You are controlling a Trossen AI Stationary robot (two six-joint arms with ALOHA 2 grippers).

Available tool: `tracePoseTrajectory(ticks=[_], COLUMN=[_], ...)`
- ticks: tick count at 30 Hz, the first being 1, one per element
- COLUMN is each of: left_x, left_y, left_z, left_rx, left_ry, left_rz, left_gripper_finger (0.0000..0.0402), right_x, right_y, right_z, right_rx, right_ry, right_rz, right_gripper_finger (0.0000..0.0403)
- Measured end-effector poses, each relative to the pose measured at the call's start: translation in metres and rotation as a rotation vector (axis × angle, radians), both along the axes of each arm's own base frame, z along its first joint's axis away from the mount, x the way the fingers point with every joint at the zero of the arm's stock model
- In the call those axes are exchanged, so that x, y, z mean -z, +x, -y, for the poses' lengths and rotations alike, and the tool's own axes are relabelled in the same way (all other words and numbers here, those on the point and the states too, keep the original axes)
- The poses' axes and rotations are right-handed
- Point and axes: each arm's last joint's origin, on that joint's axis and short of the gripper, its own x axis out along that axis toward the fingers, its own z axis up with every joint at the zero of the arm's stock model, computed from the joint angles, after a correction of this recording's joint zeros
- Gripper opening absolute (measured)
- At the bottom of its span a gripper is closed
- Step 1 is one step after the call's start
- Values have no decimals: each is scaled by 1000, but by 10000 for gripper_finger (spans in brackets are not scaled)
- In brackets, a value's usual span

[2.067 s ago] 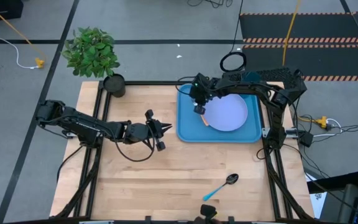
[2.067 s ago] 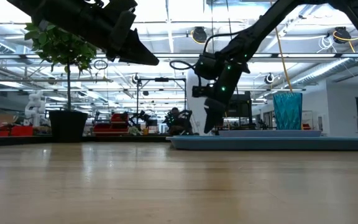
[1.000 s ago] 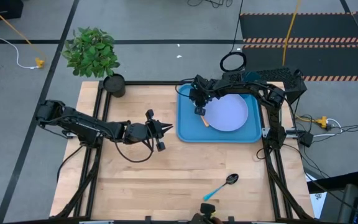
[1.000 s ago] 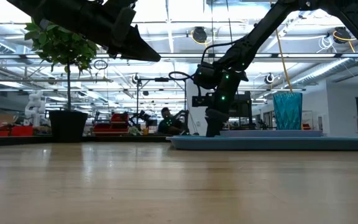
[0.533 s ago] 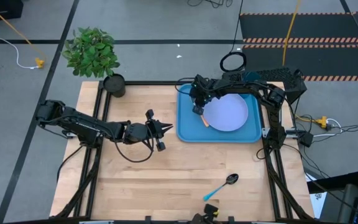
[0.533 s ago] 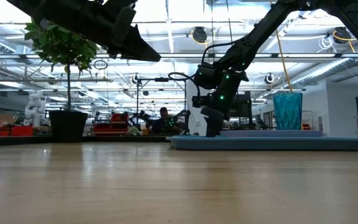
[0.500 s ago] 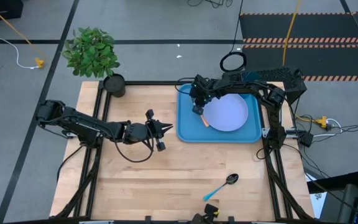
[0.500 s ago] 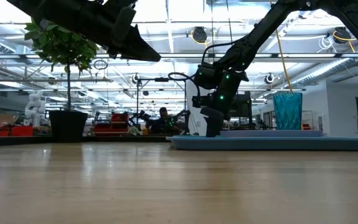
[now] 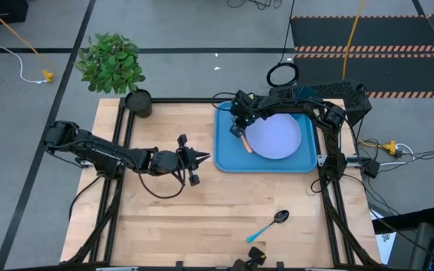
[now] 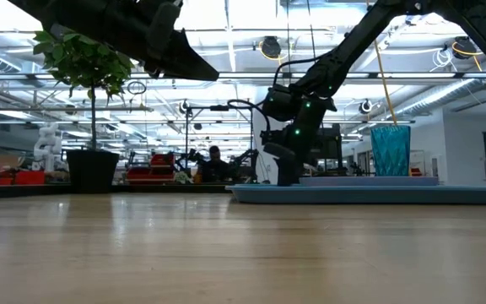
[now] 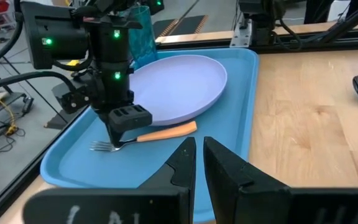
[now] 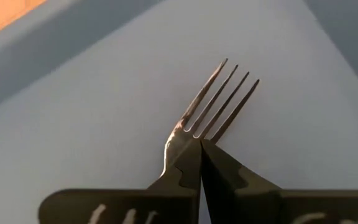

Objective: Pick and place plate/cup/fork/spoon on tray
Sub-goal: Put the brown fork on the blue tray to the left of the purple plate

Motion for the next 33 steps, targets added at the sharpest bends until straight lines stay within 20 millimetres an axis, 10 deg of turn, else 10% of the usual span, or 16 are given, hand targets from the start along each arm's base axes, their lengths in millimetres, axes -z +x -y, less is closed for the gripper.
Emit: tracePoseTrajectory(ticks=[33], left_x=[-5], left_y=[2], left_z=[-4], left_rx=[-11], left_ry=[34], left_rz=[44], left_gripper_finger=[35], right_x=[4], right_y=[-1], right_z=[10], right_rx=[-340], right_ry=[-114], right_rz=[-1], right_gripper_finger=[4])
